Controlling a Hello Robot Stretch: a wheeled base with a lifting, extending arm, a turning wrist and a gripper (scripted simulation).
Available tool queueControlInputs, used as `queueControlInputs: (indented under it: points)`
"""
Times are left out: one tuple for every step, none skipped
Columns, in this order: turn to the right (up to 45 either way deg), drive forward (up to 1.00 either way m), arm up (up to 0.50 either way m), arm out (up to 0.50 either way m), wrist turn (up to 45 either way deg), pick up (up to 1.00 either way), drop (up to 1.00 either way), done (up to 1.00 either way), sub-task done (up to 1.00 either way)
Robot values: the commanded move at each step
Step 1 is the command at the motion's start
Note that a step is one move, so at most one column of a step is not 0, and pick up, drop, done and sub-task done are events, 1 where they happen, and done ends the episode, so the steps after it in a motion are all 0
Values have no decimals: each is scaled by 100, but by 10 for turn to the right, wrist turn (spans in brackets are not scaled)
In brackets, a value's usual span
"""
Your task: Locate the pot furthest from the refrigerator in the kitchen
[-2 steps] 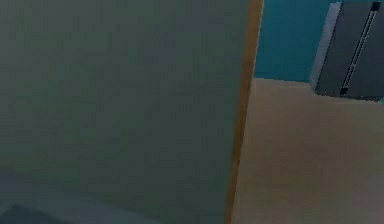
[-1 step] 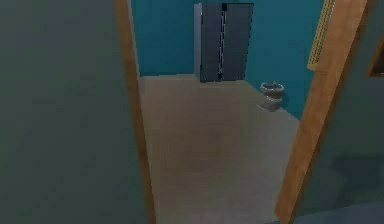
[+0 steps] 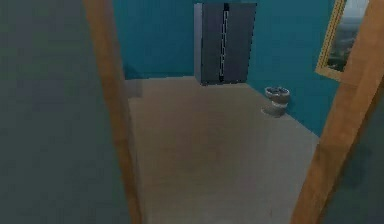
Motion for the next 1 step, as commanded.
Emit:
queueControlInputs:
  points:
    - [120,0,0,0,0,0,0,0,0]
